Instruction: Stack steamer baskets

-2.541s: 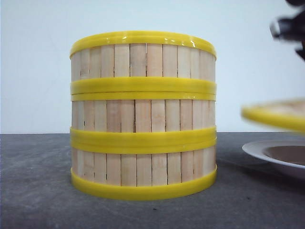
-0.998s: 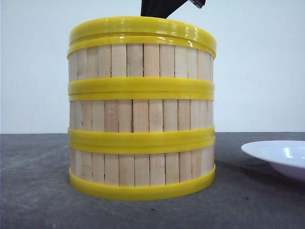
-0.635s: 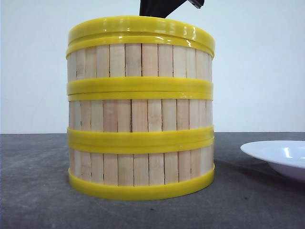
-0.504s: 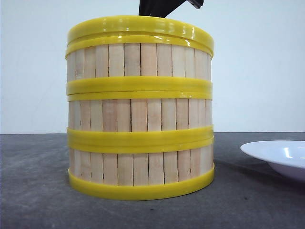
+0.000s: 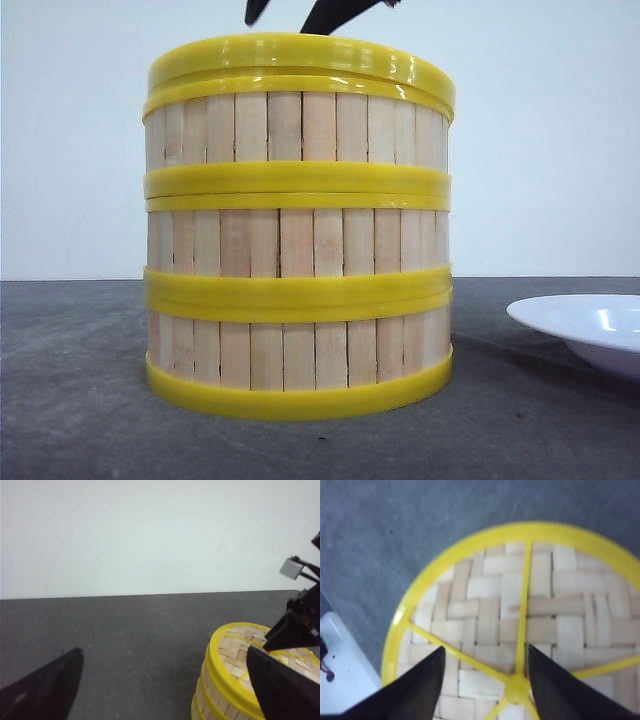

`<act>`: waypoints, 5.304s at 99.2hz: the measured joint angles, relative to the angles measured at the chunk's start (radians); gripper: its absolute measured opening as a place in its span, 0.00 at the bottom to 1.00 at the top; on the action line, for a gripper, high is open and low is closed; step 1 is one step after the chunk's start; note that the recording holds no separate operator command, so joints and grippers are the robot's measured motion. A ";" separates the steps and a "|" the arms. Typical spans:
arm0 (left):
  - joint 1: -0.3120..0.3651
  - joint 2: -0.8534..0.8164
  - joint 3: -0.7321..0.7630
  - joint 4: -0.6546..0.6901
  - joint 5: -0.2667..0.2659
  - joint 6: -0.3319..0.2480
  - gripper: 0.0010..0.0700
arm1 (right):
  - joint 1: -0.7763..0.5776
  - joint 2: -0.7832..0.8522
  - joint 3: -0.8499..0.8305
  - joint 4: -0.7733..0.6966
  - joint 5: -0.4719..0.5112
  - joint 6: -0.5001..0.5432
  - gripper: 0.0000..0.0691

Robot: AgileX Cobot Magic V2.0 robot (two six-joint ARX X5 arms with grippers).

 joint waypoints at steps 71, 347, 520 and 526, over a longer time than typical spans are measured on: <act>0.000 -0.021 -0.425 0.497 -0.022 0.107 0.02 | 0.058 -0.521 -0.141 0.266 0.207 -0.367 0.01; 0.026 -0.031 -0.576 0.660 -0.159 0.111 0.03 | -0.582 -1.870 -2.141 1.320 0.338 -0.167 0.00; 0.417 -0.560 -1.402 0.963 0.278 -0.017 0.03 | -0.582 -1.870 -2.141 1.320 0.338 -0.167 0.00; 0.417 -0.559 -1.402 0.977 0.278 -0.012 0.03 | -0.582 -1.870 -2.141 1.320 0.338 -0.167 0.00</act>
